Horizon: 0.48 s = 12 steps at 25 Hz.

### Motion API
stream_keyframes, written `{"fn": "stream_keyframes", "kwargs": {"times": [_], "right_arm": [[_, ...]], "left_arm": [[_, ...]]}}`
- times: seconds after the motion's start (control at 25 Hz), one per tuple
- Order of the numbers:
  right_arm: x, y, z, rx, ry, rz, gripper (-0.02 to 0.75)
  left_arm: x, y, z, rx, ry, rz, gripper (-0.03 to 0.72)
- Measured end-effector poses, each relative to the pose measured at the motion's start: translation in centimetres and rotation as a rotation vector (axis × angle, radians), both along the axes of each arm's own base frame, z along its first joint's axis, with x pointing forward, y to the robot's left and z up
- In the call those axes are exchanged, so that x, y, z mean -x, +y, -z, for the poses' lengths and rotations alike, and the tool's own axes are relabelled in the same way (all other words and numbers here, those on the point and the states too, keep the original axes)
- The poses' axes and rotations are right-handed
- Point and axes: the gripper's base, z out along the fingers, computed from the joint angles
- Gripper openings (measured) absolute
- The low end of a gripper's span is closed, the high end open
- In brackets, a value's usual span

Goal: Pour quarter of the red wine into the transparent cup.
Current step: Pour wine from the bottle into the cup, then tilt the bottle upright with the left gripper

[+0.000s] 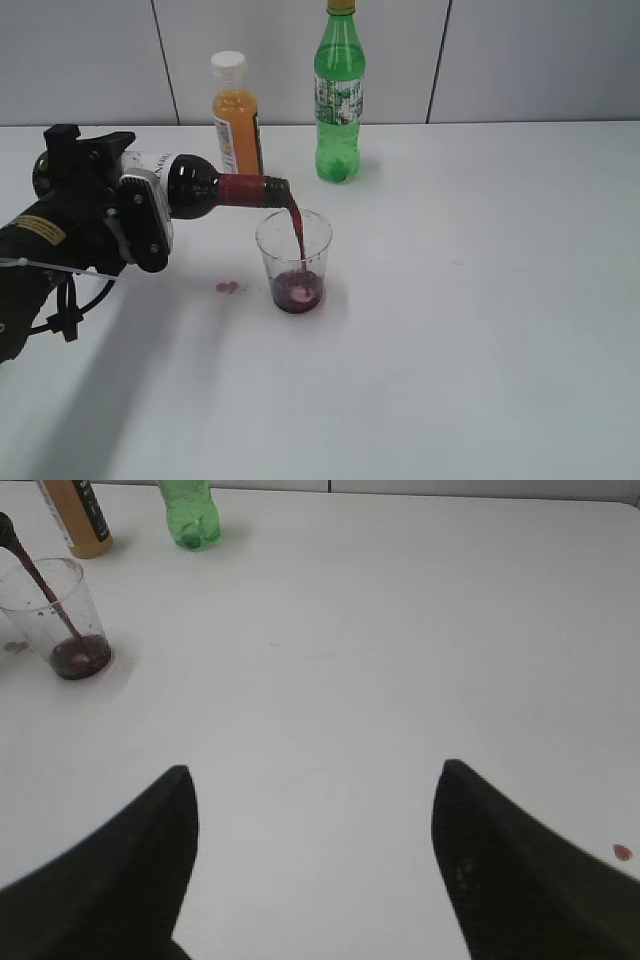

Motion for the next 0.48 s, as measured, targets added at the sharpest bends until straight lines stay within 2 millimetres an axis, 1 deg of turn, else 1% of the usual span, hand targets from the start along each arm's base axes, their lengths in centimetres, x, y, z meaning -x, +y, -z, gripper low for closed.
{"fn": "stream_keyframes", "kwargs": {"times": [0.48], "right_arm": [[0.00,0.00,0.00,0.000,0.000,0.000,0.585]], "left_arm": [[0.00,0.00,0.00,-0.003,0.000,0.000,0.554]]}}
